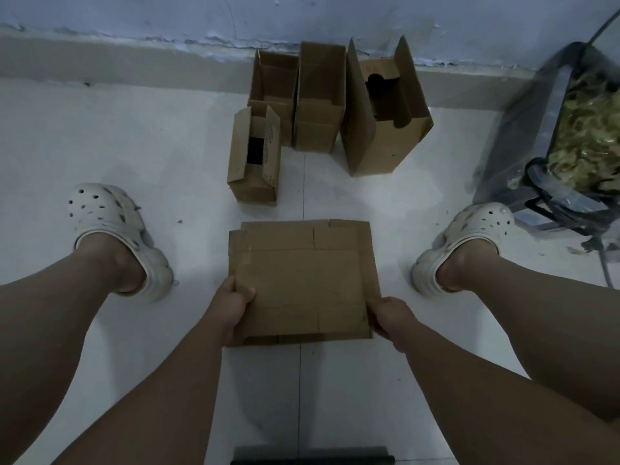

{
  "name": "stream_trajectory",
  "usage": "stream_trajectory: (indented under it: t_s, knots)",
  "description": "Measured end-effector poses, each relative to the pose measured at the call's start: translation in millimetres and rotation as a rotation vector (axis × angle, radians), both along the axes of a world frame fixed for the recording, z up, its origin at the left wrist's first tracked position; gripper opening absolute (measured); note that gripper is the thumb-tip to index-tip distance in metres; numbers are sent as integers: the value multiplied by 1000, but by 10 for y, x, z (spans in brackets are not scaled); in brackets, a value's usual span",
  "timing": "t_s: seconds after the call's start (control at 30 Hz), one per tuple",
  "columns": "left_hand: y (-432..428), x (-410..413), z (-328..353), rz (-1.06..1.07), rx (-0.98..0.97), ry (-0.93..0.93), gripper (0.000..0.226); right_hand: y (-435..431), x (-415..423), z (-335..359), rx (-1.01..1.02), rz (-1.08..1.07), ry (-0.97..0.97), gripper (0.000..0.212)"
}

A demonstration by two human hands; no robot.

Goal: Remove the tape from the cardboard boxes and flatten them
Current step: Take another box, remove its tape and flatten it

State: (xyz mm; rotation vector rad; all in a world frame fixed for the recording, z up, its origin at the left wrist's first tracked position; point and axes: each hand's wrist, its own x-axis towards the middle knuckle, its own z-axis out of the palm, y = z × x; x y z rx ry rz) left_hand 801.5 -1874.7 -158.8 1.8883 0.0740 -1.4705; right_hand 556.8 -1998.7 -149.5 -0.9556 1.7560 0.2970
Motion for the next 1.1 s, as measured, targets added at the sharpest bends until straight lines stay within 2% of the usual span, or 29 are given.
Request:
stream_trajectory:
  t_s: [0.07,0.13,0.17,0.23,0.3,0.33,0.4,0.47,0.53,0.57,0.67,0.73,0.83,0.97,1.1]
  knots:
    - [-24,-73,-75,28,29,-92,42,13,39,6,102,-59,-29,22]
    - [-39,-150,-160,7,105,-231,51,14,112,-18,118,-115,-24,28]
    - [-32,-173,-190,-32,164,-318,54,19,153,-22,107,-149,-9,34]
    - [-11,-176,-234,-109,283,-479,54,44,207,-26,82,-196,21,61]
    - [-13,-156,-260,-147,352,-551,51,57,240,-52,26,-148,44,82]
    - [-38,-160,-266,-156,366,-553,50,70,249,-65,-34,-103,63,83]
    - [-125,-197,-258,-181,392,-559,53,96,254,-95,-212,112,157,77]
    - [-260,-231,-215,-166,398,-646,58,143,280,-84,-499,471,249,63]
    - [-420,-233,-153,-139,334,-791,61,175,353,-75,-820,773,194,45]
    - [-510,-222,-119,-147,283,-869,60,184,395,-77,-895,884,138,39]
    - [-797,-145,-24,-221,99,-1048,37,195,530,-69,-731,1140,-10,44]
    - [-1000,-68,26,-280,-43,-1000,24,207,575,-103,-609,1205,-49,49]
    - [-1264,68,90,-374,-161,-846,25,269,572,-150,-358,1194,-38,60]
    - [-1449,183,135,-437,-196,-834,14,307,472,-164,-108,1190,-28,72]
    - [-1508,208,153,-525,-55,-718,28,234,526,-134,18,1248,8,80]
